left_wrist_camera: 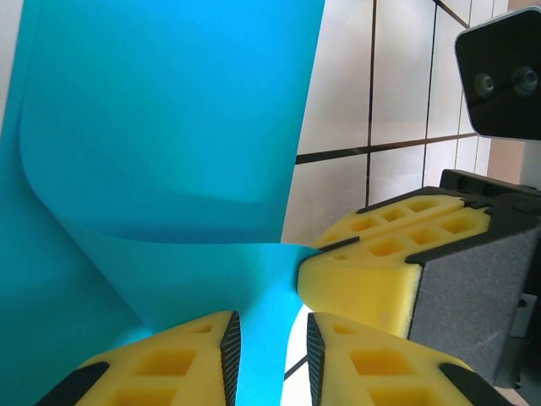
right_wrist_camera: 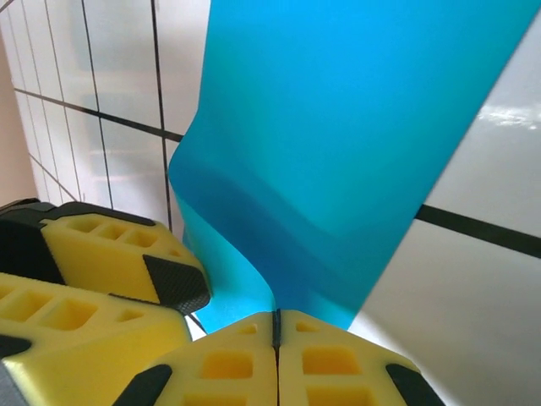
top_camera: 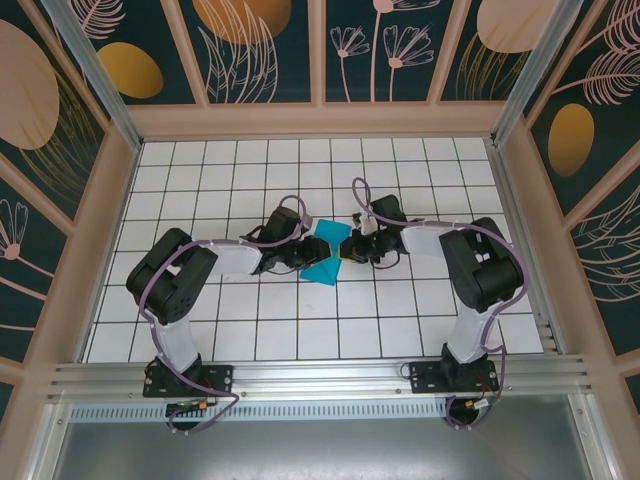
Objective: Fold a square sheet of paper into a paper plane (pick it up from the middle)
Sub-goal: Fold the triangle a second time at the center of the table.
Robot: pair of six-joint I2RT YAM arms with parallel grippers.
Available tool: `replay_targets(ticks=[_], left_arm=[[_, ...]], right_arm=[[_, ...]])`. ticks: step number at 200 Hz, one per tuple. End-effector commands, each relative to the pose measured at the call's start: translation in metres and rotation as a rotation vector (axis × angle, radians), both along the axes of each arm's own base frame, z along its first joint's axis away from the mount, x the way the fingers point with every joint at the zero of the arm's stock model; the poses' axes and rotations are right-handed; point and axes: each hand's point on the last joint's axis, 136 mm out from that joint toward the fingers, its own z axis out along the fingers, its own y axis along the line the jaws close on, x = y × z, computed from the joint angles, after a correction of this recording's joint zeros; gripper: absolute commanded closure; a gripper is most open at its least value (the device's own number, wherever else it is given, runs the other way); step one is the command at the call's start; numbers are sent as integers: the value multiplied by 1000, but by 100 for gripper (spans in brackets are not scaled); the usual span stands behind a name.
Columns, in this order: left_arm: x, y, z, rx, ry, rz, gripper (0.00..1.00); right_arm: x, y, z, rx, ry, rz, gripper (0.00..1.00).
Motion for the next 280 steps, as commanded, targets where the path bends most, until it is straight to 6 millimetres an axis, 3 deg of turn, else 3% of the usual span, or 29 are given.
replay_targets(ticks=[1,92,280], left_arm=[[3,-7,17,-39,-24,-14,70],[5,-15,21,-76,-30,-36,70],[8,-13,-3,-11,-5,-35,72]], right_arm=[[8,-1,-4,-40,-20,0,93],[9,-3,-13,-68,-13,-2,93],[11,-4,-19,-88,-4,-9,93]])
